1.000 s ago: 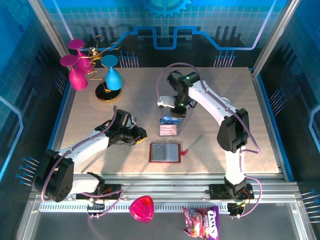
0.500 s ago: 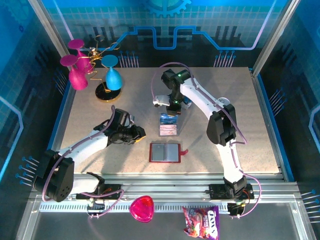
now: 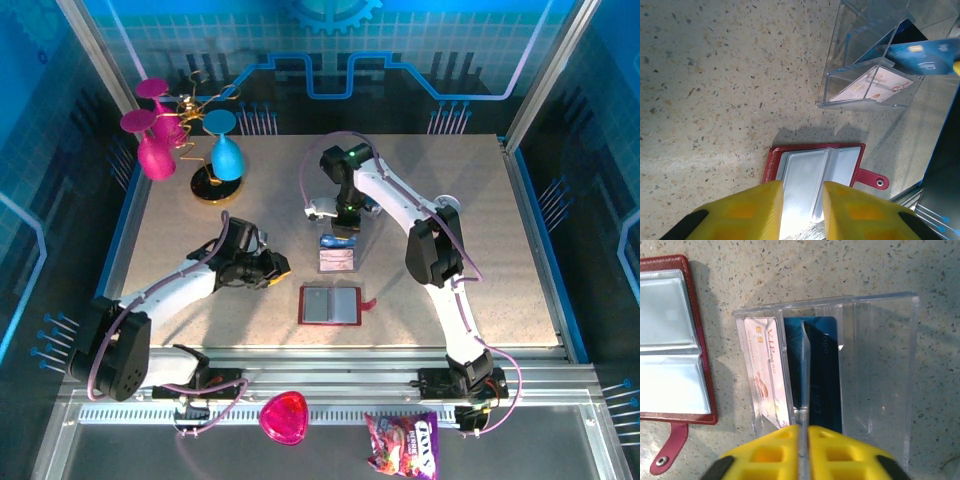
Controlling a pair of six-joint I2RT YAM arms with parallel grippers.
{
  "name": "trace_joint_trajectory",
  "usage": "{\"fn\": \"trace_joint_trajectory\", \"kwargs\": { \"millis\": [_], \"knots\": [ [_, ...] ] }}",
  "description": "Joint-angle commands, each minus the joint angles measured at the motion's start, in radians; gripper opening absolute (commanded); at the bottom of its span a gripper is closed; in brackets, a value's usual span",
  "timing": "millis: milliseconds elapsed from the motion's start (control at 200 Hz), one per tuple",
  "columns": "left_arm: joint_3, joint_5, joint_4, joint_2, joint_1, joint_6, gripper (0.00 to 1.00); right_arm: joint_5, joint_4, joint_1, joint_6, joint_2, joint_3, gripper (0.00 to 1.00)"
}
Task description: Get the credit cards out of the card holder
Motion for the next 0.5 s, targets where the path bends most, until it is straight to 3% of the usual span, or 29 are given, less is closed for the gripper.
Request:
{"fn": "trace_joint_trajectory", "kwargs": {
  "millis": [0,260,495],
  "knots": [
    [-0.015,0.034,0.022,0.013,0.011,0.001,0.27,-0.018,-0.014,0.003,-0.002,-0.011,-0.006,0.18],
    [-0.013,0.064,0.032,0.036,0.011,0.006,0.28,-0.022,0.041,0.003,0.04,-0.093,-0.061,0.2],
    [-0.023,0.096,0.069,0.06,0.005,-0.012,0.27,-0.052,0.203,0.025,0.165,-0.237,-0.245,0.21]
  ]
}}
